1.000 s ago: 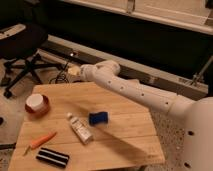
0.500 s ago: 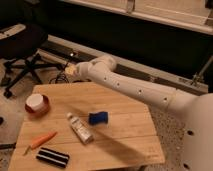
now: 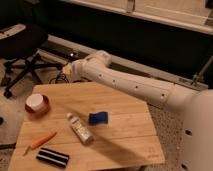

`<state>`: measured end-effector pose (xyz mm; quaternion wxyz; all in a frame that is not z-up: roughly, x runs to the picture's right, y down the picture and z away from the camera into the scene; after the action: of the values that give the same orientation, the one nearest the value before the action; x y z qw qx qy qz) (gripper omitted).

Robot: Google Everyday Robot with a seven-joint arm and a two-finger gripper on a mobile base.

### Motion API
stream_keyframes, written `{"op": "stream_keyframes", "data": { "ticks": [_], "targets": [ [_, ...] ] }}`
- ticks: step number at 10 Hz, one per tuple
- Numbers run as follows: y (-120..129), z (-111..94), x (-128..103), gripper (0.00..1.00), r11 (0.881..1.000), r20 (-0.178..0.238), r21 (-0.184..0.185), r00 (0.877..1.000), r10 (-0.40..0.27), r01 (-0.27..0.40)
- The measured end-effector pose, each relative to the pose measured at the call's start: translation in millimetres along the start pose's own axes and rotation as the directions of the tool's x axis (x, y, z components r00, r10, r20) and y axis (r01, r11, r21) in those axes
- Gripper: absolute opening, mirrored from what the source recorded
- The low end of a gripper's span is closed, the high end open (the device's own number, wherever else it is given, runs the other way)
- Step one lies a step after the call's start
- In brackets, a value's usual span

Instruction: Stand the bottle upright

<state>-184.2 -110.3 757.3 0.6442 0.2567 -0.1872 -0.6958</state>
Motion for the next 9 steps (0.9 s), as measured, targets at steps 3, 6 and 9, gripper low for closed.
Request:
{"op": "stream_keyframes", "data": {
  "ticks": [3, 6, 9],
  "targets": [
    [-7.4, 1.7, -15.4, 0.61, 0.993, 0.063, -0.051, 0.993, -0.105, 0.108],
    [-11.8, -0.3, -35.1, 0.61, 0.956, 0.179, -0.158, 0.959, -0.218, 0.247],
    [-25.1, -7.7, -56.6, 0.61, 0.913, 0.329, -0.229, 0.909, -0.255, 0.339]
  ]
}}
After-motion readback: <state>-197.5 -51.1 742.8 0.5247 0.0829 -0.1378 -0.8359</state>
